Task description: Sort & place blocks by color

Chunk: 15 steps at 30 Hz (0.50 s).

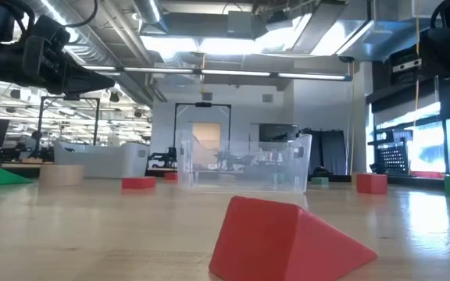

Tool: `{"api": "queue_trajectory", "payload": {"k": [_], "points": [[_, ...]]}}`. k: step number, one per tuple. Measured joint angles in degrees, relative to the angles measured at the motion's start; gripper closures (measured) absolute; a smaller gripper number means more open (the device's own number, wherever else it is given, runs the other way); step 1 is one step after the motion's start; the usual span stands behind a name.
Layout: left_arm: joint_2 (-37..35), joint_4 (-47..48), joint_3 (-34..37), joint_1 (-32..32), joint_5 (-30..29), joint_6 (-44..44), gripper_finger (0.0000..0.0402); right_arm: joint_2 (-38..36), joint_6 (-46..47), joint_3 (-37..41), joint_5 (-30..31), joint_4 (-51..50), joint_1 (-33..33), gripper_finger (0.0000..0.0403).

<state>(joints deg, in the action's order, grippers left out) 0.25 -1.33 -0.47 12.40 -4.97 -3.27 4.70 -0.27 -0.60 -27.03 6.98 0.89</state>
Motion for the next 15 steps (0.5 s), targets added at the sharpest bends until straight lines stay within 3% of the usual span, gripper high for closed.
{"api": "queue_trajectory", "payload": {"k": [9, 15], "points": [[0.0, 0.0, 0.0, 0.0, 0.0, 0.0, 0.0401, 0.0, 1.2, 0.0, 0.5, 2.0, 0.0, 0.0389], [0.0, 0.0, 0.0, 0.0, 0.0, 0.0, 0.0401, 0.0, 7.0, 0.0, 8.7, 2.7, 0.0, 0.0389]]}}
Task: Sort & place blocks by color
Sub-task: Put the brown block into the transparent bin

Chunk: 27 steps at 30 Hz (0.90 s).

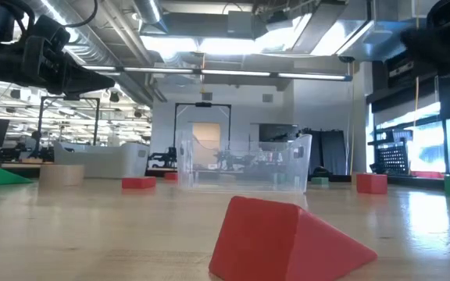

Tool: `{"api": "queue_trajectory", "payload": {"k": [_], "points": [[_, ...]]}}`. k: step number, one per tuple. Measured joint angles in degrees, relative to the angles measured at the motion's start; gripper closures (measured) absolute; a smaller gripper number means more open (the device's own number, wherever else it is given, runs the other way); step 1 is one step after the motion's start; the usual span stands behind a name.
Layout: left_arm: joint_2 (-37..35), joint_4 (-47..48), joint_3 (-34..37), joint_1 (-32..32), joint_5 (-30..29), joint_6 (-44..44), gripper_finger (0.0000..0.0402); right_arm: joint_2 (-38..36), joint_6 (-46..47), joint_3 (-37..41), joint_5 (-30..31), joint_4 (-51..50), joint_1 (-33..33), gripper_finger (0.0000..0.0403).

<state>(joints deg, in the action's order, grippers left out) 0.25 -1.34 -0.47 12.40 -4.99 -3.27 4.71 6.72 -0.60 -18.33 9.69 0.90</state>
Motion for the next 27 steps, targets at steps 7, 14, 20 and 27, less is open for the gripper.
{"api": "queue_trajectory", "payload": {"k": [7, 14, 20, 27], "points": [[0.0, 0.0, 0.0, 0.0, 0.0, 0.0, 0.0401, 1.4, -0.3, -5.2, 8.3, -8.4, 0.0, 0.0399], [0.0, 0.0, 0.0, 0.0, 0.0, 0.0, 0.0401, 8.6, -1.5, -16.2, 19.8, -24.5, 0.0, 0.0400], [0.0, 0.0, 0.0, 0.0, 0.0, 0.0, 0.0401, 17.2, -0.8, -25.8, 22.3, -31.3, 0.0, 0.0401], [0.0, 0.0, 0.0, 0.0, 0.0, 0.0, 0.0401, 26.5, 6.7, -37.4, 21.7, -45.5, 0.0, 0.0383]]}}
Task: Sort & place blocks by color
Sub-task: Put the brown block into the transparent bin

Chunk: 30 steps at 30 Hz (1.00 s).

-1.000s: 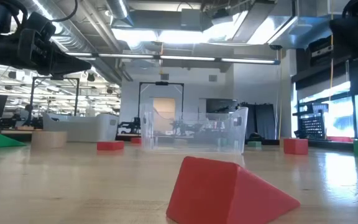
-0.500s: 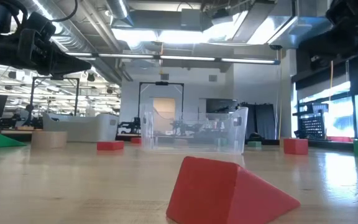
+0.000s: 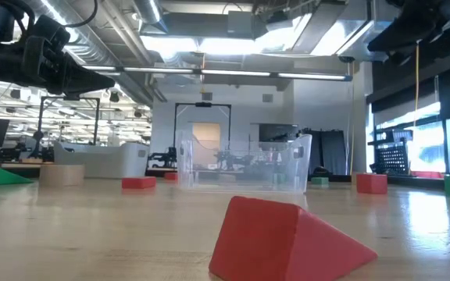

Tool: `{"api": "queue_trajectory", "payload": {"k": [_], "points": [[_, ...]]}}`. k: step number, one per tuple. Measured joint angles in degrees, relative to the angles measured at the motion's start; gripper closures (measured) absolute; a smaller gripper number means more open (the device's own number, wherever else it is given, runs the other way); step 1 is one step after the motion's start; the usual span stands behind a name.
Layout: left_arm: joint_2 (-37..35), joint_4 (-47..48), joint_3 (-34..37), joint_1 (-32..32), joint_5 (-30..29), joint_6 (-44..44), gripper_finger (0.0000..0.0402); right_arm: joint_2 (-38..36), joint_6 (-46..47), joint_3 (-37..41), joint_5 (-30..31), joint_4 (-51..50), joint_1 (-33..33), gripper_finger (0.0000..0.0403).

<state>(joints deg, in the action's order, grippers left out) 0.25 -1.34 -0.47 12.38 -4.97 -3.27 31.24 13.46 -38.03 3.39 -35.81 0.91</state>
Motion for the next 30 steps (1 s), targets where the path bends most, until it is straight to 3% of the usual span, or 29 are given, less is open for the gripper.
{"api": "queue_trajectory", "payload": {"k": [6, 13, 20, 25, 30], "points": [[0.0, 0.0, 0.0, 0.0, 0.0, 0.0, 0.0401, 9.1, 9.2, -8.2, 0.0, -11.0, 0.0, 0.0360], [0.0, 0.0, 0.0, 0.0, 0.0, -0.3, 0.0401, 16.6, 16.9, -12.1, 0.6, -12.3, 0.0, 0.0290], [0.0, 0.0, 0.0, 0.0, 0.0, -0.3, 0.0401, 20.4, 25.3, -12.9, 13.1, -13.9, 2.3, 0.0210], [0.0, 0.0, 0.0, 0.0, -0.1, -0.4, 0.0401, 21.9, 35.8, -12.9, 10.1, -17.5, 8.3, 0.0193], [0.0, 0.0, 0.0, 0.0, -0.3, -0.4, 0.0401, 24.3, 32.9, -12.9, 7.0, -19.1, 13.6, 0.0198]]}}
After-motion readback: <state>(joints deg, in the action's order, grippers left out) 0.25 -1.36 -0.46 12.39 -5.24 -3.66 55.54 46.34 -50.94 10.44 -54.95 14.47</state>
